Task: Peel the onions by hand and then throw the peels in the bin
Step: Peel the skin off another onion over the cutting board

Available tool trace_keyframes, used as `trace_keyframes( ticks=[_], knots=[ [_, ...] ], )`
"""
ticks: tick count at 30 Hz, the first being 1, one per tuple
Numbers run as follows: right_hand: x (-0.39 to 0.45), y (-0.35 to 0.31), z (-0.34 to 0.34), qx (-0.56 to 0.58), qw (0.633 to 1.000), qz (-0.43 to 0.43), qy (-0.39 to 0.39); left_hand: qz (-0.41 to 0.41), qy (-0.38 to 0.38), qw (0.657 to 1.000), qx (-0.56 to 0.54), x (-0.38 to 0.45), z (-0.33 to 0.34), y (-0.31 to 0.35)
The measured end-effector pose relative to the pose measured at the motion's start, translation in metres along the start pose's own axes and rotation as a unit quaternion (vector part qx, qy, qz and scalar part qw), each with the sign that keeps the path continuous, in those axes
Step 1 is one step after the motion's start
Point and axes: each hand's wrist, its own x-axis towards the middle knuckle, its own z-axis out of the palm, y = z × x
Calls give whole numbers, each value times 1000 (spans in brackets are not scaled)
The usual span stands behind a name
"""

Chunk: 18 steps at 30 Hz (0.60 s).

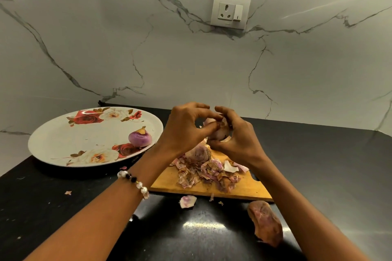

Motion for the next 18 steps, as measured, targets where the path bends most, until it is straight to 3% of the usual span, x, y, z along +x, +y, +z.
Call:
trace_keyframes(
  ticks=[6, 18],
  knots=[
    [-1, 3, 6, -84, 996, 9, -25, 116, 4, 974, 192, -2, 2, -2],
    [-1, -1, 4, -87, 996, 0, 5, 146, 26, 957, 250, -4, 9, 3]
  ],
)
